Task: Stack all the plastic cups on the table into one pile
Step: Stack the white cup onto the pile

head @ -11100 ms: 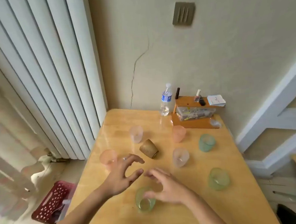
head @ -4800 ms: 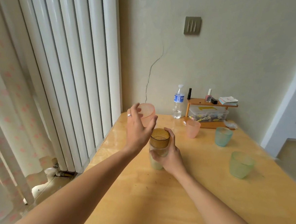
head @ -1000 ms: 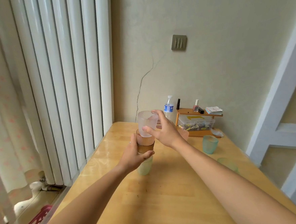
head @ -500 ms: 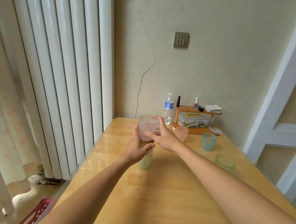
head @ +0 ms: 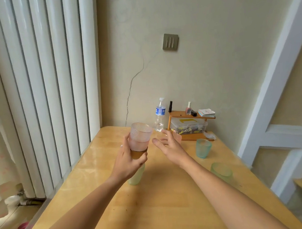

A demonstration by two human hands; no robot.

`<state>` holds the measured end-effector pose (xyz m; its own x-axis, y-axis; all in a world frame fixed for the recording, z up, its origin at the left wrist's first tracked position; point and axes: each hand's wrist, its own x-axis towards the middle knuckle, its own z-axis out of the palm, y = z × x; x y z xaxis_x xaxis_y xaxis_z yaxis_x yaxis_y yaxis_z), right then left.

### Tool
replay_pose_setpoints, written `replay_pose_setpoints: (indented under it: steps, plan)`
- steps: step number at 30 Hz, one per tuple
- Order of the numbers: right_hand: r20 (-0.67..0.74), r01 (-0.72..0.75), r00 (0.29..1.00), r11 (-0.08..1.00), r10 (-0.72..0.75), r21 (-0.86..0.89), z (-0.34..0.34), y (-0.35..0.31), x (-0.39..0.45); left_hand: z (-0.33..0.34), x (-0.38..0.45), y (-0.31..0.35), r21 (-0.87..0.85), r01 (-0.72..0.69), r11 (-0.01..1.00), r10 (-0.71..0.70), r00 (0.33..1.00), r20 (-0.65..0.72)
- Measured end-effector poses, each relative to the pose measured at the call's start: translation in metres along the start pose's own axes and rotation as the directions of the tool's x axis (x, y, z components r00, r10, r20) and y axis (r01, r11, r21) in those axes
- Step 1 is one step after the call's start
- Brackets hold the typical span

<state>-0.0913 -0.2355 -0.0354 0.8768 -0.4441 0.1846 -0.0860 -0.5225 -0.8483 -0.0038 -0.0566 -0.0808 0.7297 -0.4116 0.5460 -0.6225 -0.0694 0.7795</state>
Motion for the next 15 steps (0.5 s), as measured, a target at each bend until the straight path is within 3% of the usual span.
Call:
replay_pose_setpoints:
  steps: [5, 15]
  plan:
    - [-0.293, -0.058, 0.956, 0.977, -0.005, -0.206, -0.012, 0.035, 0.026, 0.017, 0.000, -0.008, 0.007, -0.057, 0.998, 0.057, 0.994, -0.098]
    - [-0.395, -0.310, 0.903, 0.895, 0.171, -0.320, -0.019, 0.095, 0.084, 0.029, 0.020, -0.020, -0.023, -0.068, 0.997, 0.065, 0.992, -0.110]
